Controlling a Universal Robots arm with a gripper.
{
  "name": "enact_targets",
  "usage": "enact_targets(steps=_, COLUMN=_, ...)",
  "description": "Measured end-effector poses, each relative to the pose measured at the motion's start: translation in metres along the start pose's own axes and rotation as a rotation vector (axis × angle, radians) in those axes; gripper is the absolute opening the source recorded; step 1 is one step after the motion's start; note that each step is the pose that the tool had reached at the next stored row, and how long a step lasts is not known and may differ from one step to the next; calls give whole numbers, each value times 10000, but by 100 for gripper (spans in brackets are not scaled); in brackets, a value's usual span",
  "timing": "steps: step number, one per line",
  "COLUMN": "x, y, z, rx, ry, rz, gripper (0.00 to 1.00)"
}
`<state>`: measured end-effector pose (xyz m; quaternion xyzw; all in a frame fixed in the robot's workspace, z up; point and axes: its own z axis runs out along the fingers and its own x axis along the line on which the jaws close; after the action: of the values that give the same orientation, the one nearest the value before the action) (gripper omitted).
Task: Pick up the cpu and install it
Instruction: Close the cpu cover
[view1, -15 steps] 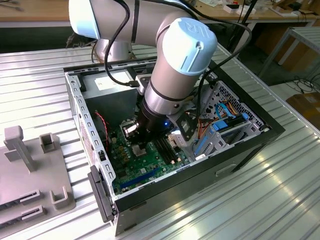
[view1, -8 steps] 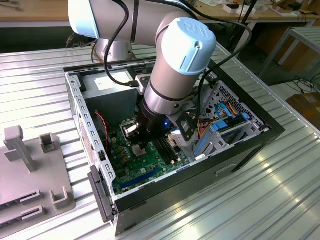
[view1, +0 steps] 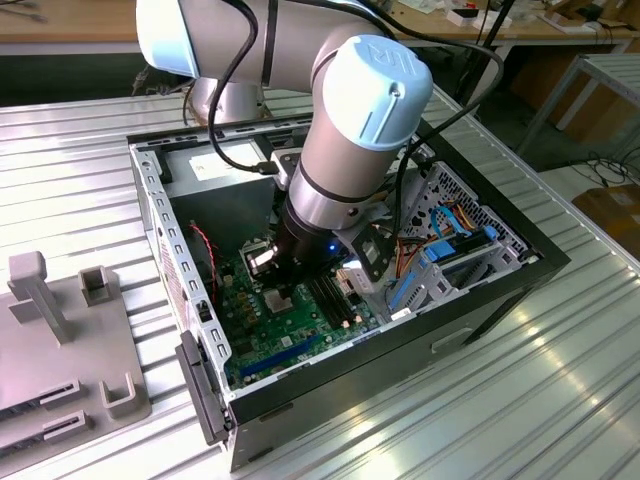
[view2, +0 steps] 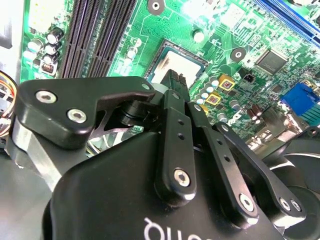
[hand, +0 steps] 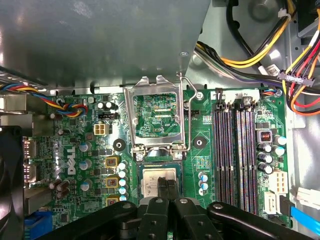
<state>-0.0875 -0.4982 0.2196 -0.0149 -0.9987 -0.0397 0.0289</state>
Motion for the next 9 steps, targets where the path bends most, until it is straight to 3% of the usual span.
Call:
enact_targets(steps=3, x=-24, y=2, z=-1, rx=0, ry=0, rz=0, gripper=11)
enact_targets(steps=9, x=-234, y=7, z=-5, rx=-1, ry=-1, rz=8, gripper=11)
